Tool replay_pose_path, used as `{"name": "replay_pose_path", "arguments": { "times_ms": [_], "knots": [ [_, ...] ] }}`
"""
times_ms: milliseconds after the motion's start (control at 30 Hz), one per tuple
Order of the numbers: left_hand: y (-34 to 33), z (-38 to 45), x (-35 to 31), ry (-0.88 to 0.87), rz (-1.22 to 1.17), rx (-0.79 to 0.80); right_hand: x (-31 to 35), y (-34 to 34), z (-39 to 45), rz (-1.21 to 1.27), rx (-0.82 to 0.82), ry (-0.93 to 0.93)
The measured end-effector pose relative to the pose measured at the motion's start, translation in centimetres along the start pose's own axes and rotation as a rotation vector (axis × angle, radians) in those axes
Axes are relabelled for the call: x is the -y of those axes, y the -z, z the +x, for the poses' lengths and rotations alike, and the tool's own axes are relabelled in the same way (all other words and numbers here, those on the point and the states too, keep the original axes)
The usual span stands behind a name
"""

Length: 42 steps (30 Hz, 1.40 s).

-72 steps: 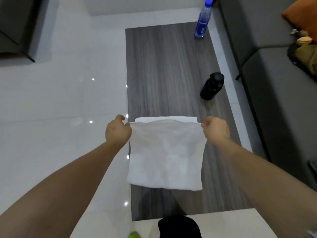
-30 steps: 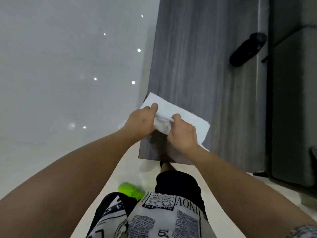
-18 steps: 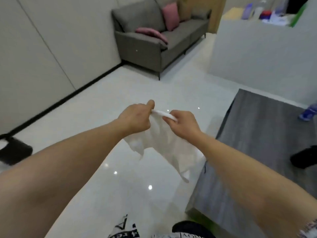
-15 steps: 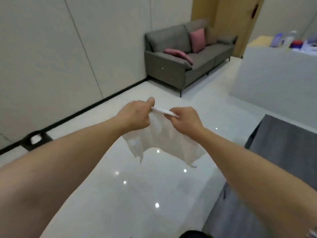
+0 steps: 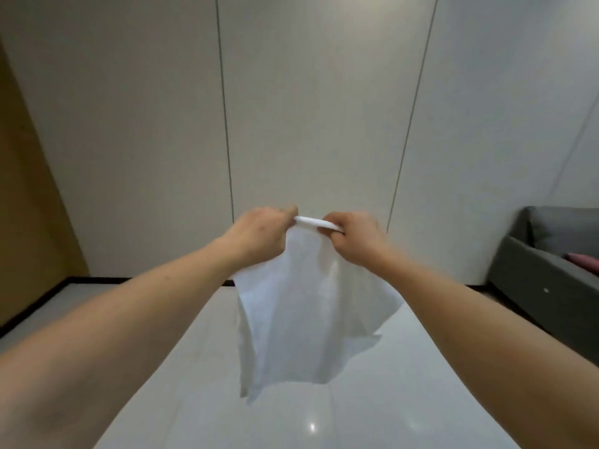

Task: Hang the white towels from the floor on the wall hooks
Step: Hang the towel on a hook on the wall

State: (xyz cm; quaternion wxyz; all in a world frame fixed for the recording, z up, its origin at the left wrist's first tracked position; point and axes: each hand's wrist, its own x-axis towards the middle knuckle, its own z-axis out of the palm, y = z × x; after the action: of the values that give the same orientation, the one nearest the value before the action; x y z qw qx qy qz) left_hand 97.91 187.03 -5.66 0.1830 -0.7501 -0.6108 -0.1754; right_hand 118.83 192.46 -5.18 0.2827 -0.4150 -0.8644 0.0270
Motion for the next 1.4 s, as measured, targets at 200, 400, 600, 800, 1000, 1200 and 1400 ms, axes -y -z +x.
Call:
{"name": "replay_pose_path", "arguments": {
  "times_ms": [200, 400, 600, 800, 1000, 1200, 1400],
  "knots": [
    [1.6, -0.6, 13.7, 0.264, 0.158, 0.007, 7.1, -8.0, 14.7, 0.22, 0.13, 0.215],
    [3.8, -5.0, 24.8, 0.468, 0.294, 0.018, 16.5, -16.1, 24.2, 0.359, 0.216, 0.406],
    [6.0, -11.2, 34.1, 0.632, 0.371, 0.025, 27.4, -23.8, 28.8, 0.425, 0.296, 0.557],
    [9.8, -17.7, 45.8, 0.718, 0.465, 0.01, 40.8, -30.8, 33.9, 0.516, 0.318, 0.669],
    [13.1, -22.8, 59.5, 0.831, 0.503, -0.001, 54.0, -37.7, 40.0, 0.492, 0.344, 0.735],
    [14.2, -25.8, 70.8, 0.91, 0.544, 0.019, 63.4, -44.4, 46.5, 0.51, 0.364, 0.797],
    [12.9, -27.0, 82.8, 0.951, 0.583, -0.001, 71.2, -52.8, 54.4, 0.556, 0.389, 0.874]
  ]
}}
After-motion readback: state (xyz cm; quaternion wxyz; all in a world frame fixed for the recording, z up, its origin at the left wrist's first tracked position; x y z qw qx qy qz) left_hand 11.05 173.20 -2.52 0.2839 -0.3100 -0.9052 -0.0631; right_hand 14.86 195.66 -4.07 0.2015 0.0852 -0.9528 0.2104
